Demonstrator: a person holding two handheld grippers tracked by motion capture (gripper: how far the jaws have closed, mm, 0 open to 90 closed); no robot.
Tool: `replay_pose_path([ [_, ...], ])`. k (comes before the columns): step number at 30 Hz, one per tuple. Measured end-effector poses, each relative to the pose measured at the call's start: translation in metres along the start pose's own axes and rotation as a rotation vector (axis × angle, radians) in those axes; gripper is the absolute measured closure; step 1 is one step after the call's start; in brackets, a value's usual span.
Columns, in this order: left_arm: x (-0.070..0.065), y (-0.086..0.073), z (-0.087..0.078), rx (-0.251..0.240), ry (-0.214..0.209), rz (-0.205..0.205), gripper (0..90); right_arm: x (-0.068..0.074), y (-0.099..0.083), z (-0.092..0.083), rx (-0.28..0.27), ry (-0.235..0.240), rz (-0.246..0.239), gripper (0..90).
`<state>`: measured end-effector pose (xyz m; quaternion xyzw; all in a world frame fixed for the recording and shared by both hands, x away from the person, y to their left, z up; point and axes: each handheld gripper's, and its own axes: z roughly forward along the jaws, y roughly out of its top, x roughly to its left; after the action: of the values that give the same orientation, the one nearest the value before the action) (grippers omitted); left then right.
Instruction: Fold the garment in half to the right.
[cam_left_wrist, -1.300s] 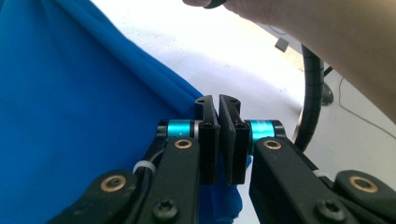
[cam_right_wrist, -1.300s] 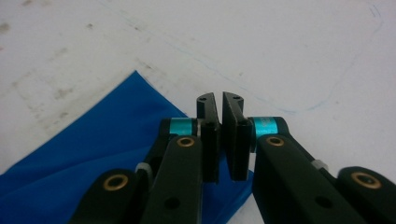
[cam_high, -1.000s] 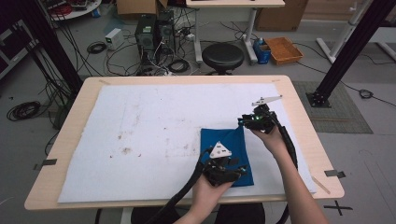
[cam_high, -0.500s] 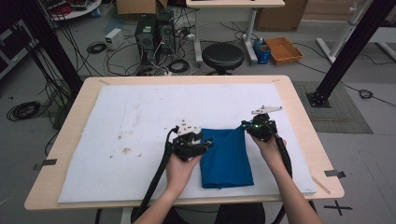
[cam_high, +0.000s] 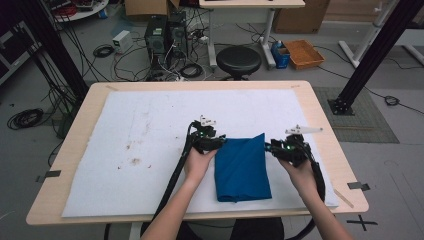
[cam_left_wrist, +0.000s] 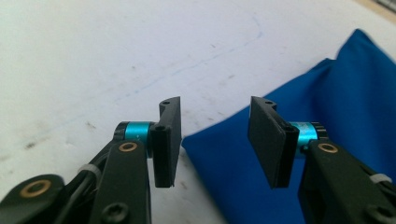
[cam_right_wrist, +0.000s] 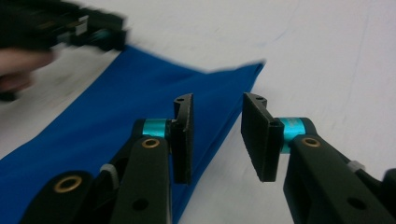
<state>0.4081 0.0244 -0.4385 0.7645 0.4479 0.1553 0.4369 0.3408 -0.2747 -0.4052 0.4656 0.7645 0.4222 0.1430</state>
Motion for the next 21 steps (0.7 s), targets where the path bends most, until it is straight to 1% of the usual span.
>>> replay_pose_path([
  [2, 0.003, -0.001, 0.003, 0.012, 0.011, 0.003, 61.6, 0.010, -0.017, -0.016, 0.011, 0.037, 0.006, 64.2],
  [5, 0.005, -0.002, 0.005, 0.022, 0.028, 0.015, 67.5, 0.025, -0.043, -0.033, 0.026, 0.066, -0.012, 64.2],
  [7, 0.005, -0.002, 0.005, 0.022, 0.029, 0.018, 70.5, 0.034, -0.056, -0.039, 0.049, 0.087, -0.017, 64.2],
  [9, 0.005, -0.001, 0.005, 0.022, 0.034, 0.023, 72.8, 0.042, -0.065, -0.041, 0.063, 0.109, -0.031, 64.2],
  [10, 0.005, -0.002, 0.005, 0.027, 0.034, 0.027, 74.4, 0.046, -0.068, -0.041, 0.074, 0.104, -0.036, 64.3],
  [11, 0.006, -0.002, 0.005, 0.030, 0.035, 0.027, 76.0, 0.050, -0.071, -0.040, 0.084, 0.095, -0.056, 64.9],
  [12, 0.006, -0.002, 0.006, 0.034, 0.032, 0.023, 76.3, 0.053, -0.073, -0.038, 0.104, 0.089, -0.066, 65.8],
  [14, 0.006, -0.002, 0.007, 0.037, 0.029, 0.028, 78.7, 0.056, -0.077, -0.034, 0.132, 0.078, -0.082, 70.1],
  [15, 0.006, -0.003, 0.008, 0.042, 0.030, 0.034, 79.4, 0.055, -0.078, -0.033, 0.139, 0.082, -0.094, 78.0],
  [17, 0.006, -0.003, 0.009, 0.044, 0.033, 0.038, 82.7, 0.055, -0.079, -0.034, 0.150, 0.082, -0.107, 86.6],
  [18, 0.006, -0.004, 0.010, 0.045, 0.035, 0.038, 85.8, 0.055, -0.079, -0.035, 0.148, 0.083, -0.112, 87.7],
  [21, 0.007, -0.004, 0.012, 0.048, 0.039, 0.043, 88.0, 0.054, -0.079, -0.039, 0.139, 0.079, -0.110, 88.0],
])
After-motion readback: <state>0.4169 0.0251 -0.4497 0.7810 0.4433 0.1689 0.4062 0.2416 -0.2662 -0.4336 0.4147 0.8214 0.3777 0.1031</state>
